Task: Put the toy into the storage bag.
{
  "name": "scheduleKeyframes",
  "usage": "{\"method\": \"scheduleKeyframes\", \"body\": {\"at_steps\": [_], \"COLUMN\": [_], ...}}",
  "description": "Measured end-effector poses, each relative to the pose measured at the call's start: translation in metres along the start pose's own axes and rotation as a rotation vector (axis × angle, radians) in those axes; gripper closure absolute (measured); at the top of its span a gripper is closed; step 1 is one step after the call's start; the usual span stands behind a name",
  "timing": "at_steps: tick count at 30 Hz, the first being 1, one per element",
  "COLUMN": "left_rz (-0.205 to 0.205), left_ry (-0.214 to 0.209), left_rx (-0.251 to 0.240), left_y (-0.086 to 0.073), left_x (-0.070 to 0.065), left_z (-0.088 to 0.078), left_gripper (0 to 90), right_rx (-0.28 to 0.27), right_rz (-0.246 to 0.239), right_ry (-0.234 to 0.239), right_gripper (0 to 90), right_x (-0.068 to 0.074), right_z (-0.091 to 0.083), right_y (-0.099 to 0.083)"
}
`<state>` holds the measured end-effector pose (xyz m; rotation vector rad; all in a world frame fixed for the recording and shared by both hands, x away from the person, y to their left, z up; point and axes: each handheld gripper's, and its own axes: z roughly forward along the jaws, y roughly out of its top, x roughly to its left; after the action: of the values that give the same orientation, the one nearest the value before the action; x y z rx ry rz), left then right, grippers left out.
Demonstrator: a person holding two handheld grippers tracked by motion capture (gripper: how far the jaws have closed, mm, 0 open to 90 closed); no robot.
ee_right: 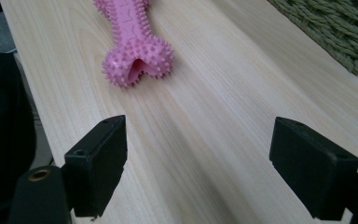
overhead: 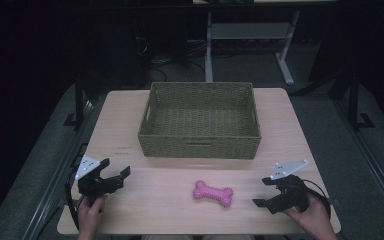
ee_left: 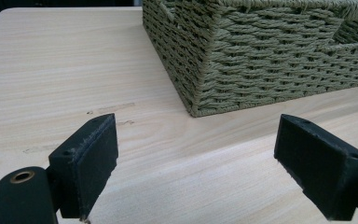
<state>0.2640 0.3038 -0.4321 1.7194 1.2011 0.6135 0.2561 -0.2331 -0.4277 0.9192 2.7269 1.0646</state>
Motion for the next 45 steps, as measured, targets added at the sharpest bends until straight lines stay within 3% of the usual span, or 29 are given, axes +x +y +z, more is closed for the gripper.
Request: {"method": "scheduleKeyframes", "body": {"at_steps": [45], "left_rz": [-0.008], "left_ry": [-0.002], "left_rx": [-0.007], "left_y": [0.000], "left_x": [0.001], "left_z": [-0.002], "left_gripper": [13.0], "right_rx": [0.099], "right_rz": [-0.143], "right_ry": [0.073], "right_gripper": [18.3], "right_x": [0.019], "right_z": [0.024], "right_y": [0.054]}}
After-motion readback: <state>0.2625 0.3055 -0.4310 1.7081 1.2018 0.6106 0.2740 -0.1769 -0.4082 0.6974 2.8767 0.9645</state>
